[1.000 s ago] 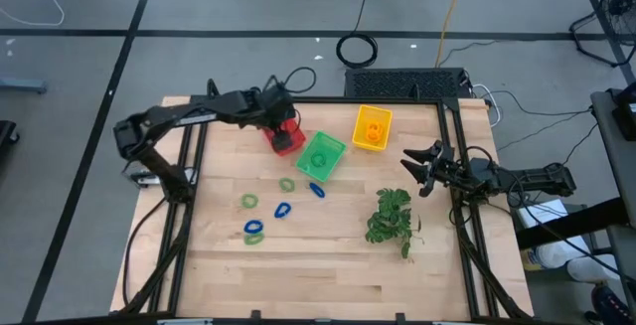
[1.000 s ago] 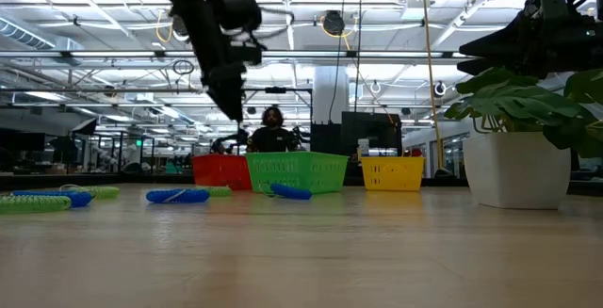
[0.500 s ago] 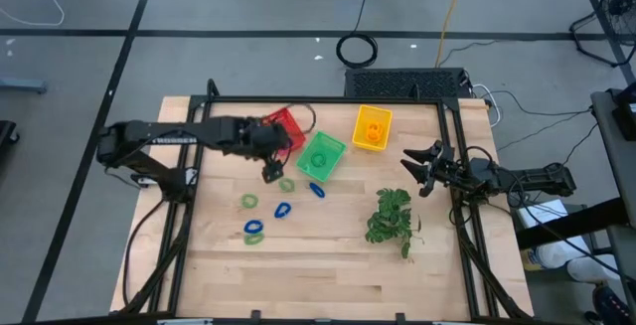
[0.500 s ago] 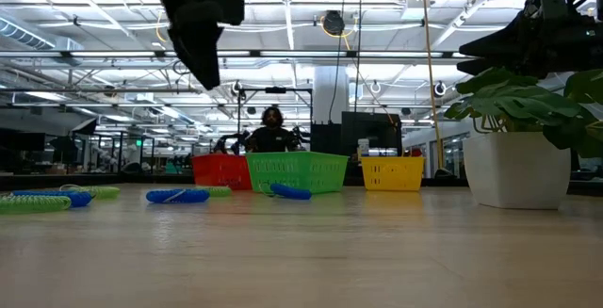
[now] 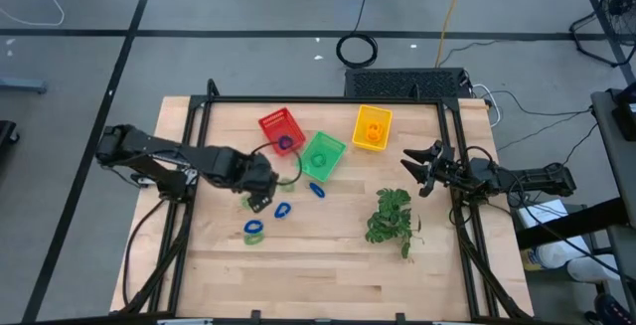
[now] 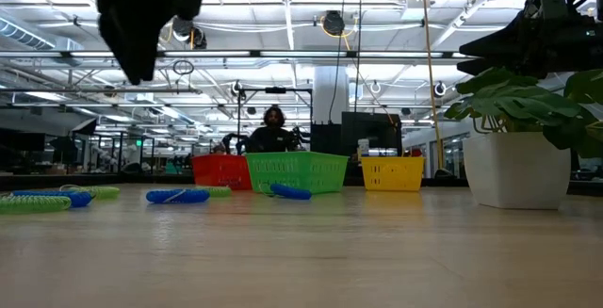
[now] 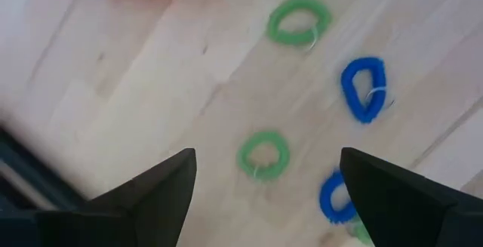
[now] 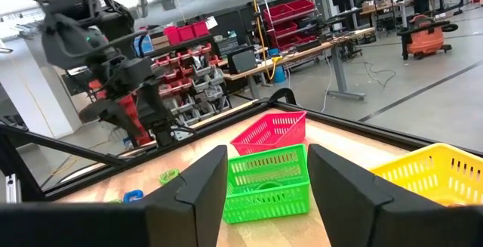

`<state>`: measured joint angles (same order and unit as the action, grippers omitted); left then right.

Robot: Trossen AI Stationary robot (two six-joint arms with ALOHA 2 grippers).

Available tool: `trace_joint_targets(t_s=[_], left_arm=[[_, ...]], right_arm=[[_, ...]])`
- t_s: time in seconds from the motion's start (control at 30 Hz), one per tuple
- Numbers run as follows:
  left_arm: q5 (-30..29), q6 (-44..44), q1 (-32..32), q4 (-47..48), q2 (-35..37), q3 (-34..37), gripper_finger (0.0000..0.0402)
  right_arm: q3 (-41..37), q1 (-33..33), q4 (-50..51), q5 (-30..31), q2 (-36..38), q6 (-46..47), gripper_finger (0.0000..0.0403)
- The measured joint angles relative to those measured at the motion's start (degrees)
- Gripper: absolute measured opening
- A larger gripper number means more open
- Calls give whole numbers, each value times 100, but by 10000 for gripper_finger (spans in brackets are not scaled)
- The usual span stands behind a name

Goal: Sort spring keychains
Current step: Put the green spring keychain into the green bin

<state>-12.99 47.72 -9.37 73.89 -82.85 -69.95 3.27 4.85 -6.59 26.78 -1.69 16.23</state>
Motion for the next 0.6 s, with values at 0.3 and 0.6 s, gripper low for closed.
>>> trace_joint_targets(t_s=[0.3, 0.6], left_arm=[[50, 1542, -364, 378, 73, 128, 337], [146, 2036, -303, -360, 420, 1368, 337]], right_arm=[[0, 1, -2, 0, 0, 0, 173], [0, 1, -2, -1, 0, 0, 172]])
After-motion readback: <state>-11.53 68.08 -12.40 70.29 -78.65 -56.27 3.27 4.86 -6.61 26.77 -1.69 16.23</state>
